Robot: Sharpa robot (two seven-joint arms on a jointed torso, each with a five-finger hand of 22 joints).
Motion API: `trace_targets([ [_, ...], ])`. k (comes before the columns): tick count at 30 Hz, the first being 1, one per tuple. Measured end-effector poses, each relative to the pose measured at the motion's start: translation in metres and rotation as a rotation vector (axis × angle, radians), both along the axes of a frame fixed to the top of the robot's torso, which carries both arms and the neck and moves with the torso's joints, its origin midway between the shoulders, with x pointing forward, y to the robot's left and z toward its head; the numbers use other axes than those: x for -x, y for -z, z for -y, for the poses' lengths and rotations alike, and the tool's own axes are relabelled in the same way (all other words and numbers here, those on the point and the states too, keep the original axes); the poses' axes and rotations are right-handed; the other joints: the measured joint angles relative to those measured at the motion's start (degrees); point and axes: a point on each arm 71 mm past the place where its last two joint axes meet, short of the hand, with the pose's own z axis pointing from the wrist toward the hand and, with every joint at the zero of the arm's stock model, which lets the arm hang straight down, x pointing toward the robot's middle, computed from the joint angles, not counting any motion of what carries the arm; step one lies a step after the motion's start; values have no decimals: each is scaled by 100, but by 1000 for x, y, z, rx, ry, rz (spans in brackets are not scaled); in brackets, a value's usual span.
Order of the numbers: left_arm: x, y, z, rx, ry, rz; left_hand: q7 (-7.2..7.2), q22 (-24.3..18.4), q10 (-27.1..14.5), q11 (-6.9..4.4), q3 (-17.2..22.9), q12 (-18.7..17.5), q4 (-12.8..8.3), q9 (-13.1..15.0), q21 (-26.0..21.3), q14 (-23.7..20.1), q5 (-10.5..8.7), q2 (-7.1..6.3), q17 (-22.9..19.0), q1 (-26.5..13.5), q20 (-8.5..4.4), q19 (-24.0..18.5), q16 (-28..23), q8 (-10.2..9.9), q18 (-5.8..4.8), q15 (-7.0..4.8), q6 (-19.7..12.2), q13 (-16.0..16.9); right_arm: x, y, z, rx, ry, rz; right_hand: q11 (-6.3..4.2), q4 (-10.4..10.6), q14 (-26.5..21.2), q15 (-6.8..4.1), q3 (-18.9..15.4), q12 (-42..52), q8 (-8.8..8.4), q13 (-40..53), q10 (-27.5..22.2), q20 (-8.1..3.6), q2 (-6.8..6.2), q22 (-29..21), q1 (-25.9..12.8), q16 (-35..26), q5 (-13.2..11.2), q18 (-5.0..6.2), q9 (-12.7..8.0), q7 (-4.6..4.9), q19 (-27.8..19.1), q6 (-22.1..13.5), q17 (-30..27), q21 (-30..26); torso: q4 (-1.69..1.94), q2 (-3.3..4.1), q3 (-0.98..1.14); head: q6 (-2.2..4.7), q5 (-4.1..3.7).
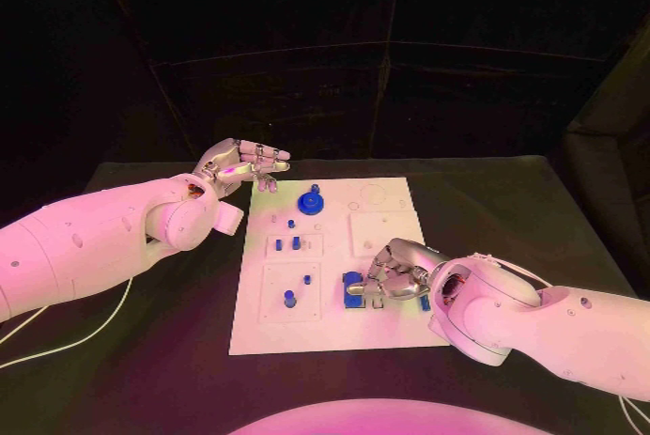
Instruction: Assemble the parts on the task board
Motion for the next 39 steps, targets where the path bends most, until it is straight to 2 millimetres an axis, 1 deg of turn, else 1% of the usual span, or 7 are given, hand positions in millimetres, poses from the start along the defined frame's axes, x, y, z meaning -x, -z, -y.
trace_targets([
  [5, 0, 0, -1, -1, -1, -1, 0, 0, 0, 0, 0, 0, 0, 0, 0, 0, 0, 0, 0, 0, 0, 0, 0, 0, 0, 0, 0, 0, 3, -2, -1, -18, -38, 7, 0, -278, 0, 0, -12, 0, 0, 0, 0, 0, 62, 37, 462, 0, 0, -7, 23, 20, 0, 19, 0, 0, -5, 0, 2, -3, 4],
  [7, 0, 0, -1, -1, 0, -2, 0, 0, 0, 0, 0, 0, 0, 0, 0, 0, 0, 0, 0, 0, 0, 0, 0, 0, 0, 0, 0, 0, 3, -3, -2, -22, -49, 10, 0, -347, 0, 0, -12, 0, 0, 0, 0, 0, 118, 37, 547, 0, 0, -92, 27, 20, 0, 19, -1, 0, -7, 0, 1, -5, 2],
  [9, 0, 0, -1, -1, 0, -2, 0, 0, 0, 0, 0, 0, 0, 0, 0, 0, 0, 0, 0, 0, 0, 0, 0, 0, 0, 0, 0, 0, 3, -3, -2, -25, -56, 12, 0, -370, 0, 0, -5, 0, 0, 0, 0, 0, 188, 37, 616, 0, 0, -92, 34, 19, 0, 62, -1, 0, -7, -1, 1, -8, -10],
  [16, 0, 0, 0, -1, 1, -3, 0, 0, -3, -3, 0, 0, 0, 0, 0, 0, 0, 0, 0, 0, 0, 0, 0, 0, 0, 0, 0, 0, -2, -1, 0, -9, -53, 22, 1, -554, -21, -21, 3, 0, 0, 2, 0, -1, 367, 47, 796, 0, 255, -91, 58, -20, 1, 100, -1, 0, 3, -1, -3, -12, -34],
  [23, 0, 0, -1, -2, 0, -4, 0, 0, -21, -21, 0, 0, 0, 0, 0, 0, 0, 0, 1, 0, 0, 0, 0, 0, 0, 0, 0, 0, -3, 1, 1, 12, -48, 23, 1, -601, -21, -21, -11, 0, 0, 1, 0, -20, 434, 47, 863, 0, 262, -91, 58, -2, 20, 118, -1, 0, 5, -1, -3, -26, -18],
  [35, 0, 0, -1, -2, -1, -4, 0, 0, -21, -21, 0, 0, 0, 0, 0, 0, 0, 0, 1, 0, 0, 0, 0, 0, 0, 0, 0, 0, -3, 0, 2, 11, -53, 34, 1, -616, -21, -20, -26, 0, 0, 1, 0, -20, 434, 53, 863, 0, 262, -90, 57, -2, 20, 118, -2, 0, 3, -1, -1, -21, -14],
  [39, 0, 0, -2, -2, -1, -5, 0, 0, -21, -21, 0, 0, 0, 0, 0, 0, 0, 0, 1, 0, 0, 0, 0, 0, 0, 0, 0, 0, 0, -3, 14, -6, -41, 41, 1, -638, -21, -20, -103, -44, -70, 5, 0, -20, 476, 53, 821, 0, 514, -90, 49, 51, 20, 65, -2, 0, -1, -1, 1, -9, -23],
])
